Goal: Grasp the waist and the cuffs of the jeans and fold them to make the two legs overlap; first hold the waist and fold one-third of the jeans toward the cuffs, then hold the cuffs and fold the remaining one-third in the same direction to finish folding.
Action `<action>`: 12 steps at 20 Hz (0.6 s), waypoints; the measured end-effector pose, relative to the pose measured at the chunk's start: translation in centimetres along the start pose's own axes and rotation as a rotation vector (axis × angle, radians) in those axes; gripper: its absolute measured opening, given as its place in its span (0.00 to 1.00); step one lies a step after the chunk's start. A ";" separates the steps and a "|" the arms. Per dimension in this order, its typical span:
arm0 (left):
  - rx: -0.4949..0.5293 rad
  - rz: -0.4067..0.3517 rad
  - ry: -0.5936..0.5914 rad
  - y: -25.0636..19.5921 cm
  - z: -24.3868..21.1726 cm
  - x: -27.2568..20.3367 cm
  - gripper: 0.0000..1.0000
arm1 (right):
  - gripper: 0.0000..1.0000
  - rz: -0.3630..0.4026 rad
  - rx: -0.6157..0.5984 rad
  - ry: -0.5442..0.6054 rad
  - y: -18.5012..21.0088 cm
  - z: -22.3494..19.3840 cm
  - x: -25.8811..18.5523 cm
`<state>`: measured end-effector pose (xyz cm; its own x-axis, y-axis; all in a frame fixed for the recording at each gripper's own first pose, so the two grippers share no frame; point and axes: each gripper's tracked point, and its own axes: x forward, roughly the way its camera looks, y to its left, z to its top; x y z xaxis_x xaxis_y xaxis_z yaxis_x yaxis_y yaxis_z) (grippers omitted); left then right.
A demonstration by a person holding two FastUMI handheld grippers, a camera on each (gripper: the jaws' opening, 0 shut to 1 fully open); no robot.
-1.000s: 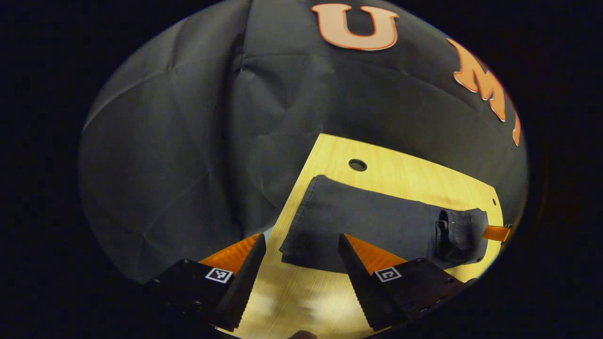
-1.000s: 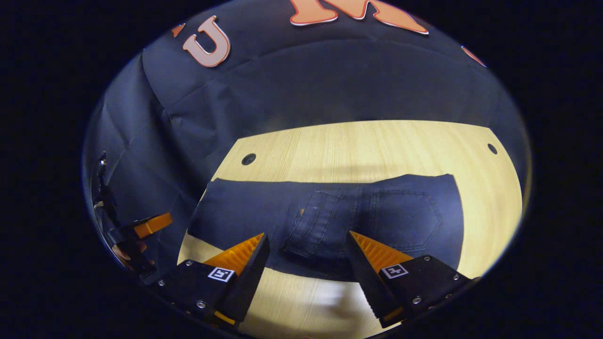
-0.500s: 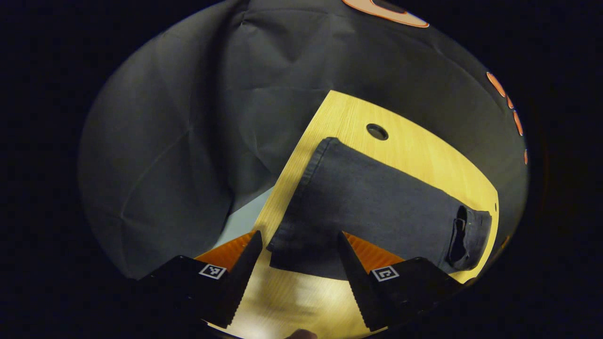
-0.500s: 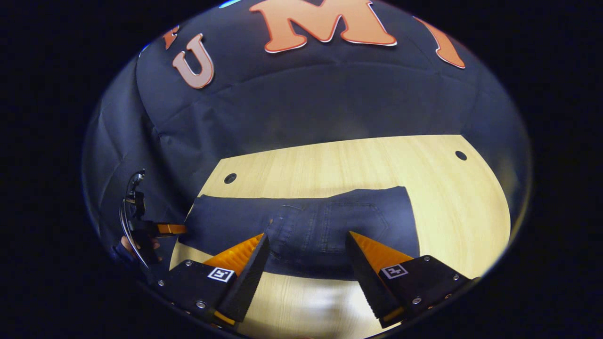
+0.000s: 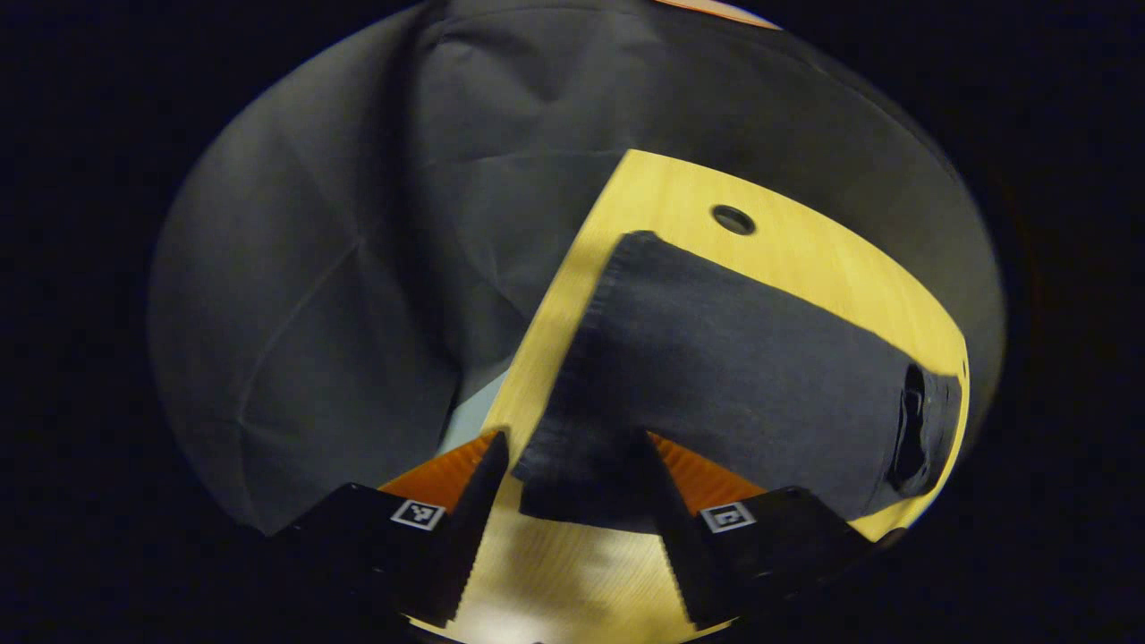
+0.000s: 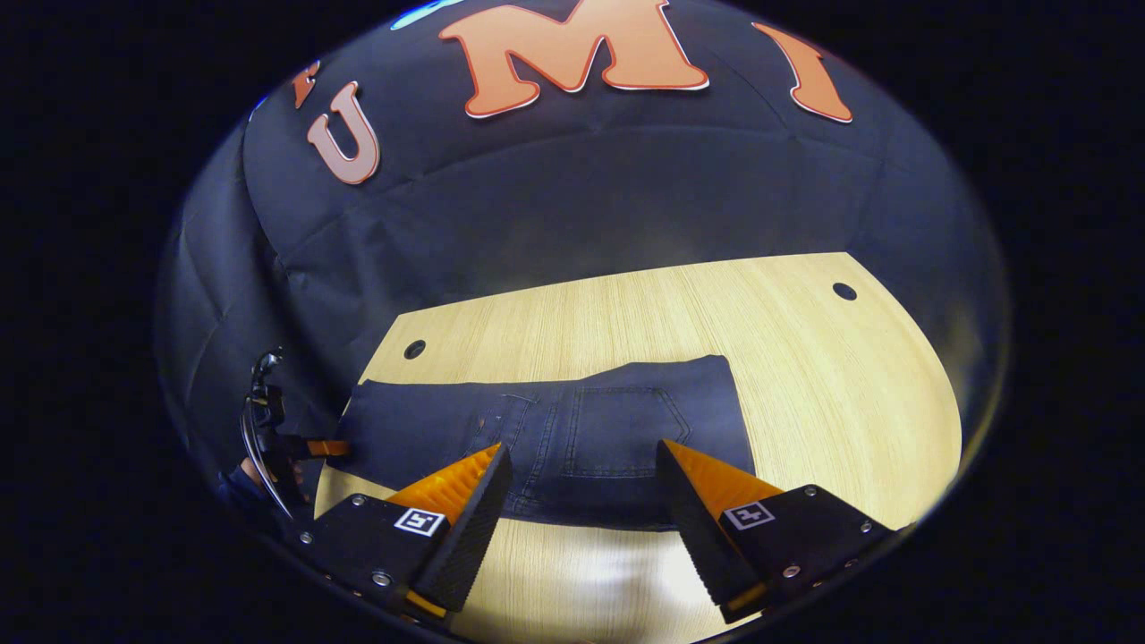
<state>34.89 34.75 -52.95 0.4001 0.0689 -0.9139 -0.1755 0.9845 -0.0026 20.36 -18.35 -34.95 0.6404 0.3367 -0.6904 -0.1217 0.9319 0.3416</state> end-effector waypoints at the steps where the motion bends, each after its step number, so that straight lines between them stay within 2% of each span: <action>1: -0.001 -0.020 -0.008 -1.1 0.5 -0.9 0.61 | 0.98 0.003 -0.003 -0.001 0.1 0.0 0.0; 4: -0.003 -0.029 -0.001 -2.3 0.9 0.6 0.14 | 0.98 0.012 -0.013 -0.001 -0.1 0.1 -0.2; 6: 0.005 -0.044 0.025 -2.8 0.3 -1.1 0.08 | 0.97 0.014 -0.013 -0.008 -0.5 0.4 -0.6; 8: 0.010 -0.030 -0.023 -3.0 1.8 -1.7 0.05 | 0.98 0.011 -0.008 -0.027 -1.1 1.0 -0.9; 12: 0.055 -0.034 -0.135 -4.2 4.1 -4.0 0.05 | 0.98 0.005 -0.002 -0.056 -2.6 2.1 -1.9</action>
<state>37.68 31.01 -47.62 0.5233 0.0526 -0.8505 -0.1117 0.9937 -0.0073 21.04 -21.71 -33.21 0.6814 0.3332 -0.6516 -0.1264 0.9305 0.3437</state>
